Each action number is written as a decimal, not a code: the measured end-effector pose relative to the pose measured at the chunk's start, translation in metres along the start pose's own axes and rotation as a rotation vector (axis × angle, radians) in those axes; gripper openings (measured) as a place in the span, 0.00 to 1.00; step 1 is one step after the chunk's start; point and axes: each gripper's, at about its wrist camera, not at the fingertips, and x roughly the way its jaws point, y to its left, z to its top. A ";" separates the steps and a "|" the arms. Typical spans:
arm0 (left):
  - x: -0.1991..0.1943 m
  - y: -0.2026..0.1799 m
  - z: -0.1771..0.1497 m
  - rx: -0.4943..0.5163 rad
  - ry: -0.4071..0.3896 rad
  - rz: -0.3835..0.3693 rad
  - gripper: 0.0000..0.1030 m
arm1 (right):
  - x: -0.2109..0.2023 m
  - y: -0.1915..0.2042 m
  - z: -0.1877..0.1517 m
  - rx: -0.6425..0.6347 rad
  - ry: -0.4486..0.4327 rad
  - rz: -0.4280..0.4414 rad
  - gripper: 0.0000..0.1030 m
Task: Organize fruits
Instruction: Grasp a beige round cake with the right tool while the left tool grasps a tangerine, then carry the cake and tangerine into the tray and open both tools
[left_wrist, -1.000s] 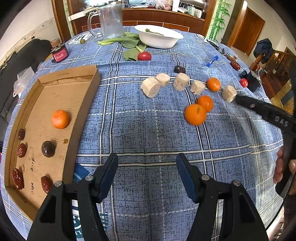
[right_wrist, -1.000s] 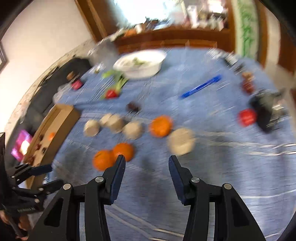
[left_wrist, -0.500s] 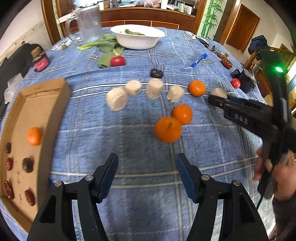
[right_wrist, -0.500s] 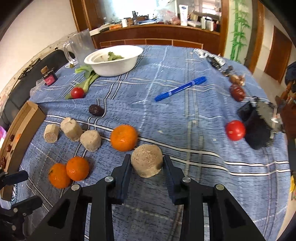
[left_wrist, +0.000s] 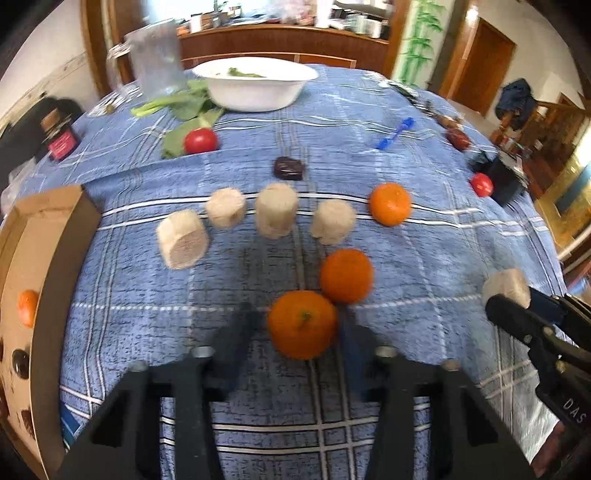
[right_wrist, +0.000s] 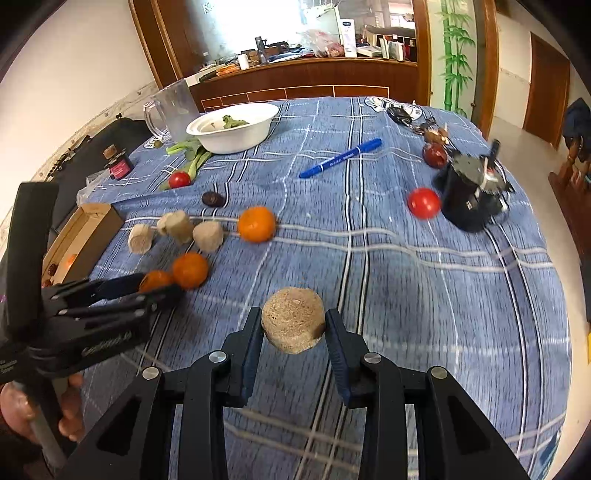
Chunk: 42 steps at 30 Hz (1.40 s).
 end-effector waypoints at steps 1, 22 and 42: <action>-0.001 -0.001 -0.001 0.011 -0.001 0.009 0.32 | -0.002 0.000 -0.003 0.003 0.001 -0.001 0.35; -0.099 0.064 -0.079 -0.023 -0.036 -0.092 0.32 | -0.057 0.060 -0.064 0.043 -0.060 -0.068 0.35; -0.147 0.168 -0.094 -0.143 -0.127 -0.041 0.32 | -0.033 0.177 -0.040 -0.091 -0.042 0.017 0.36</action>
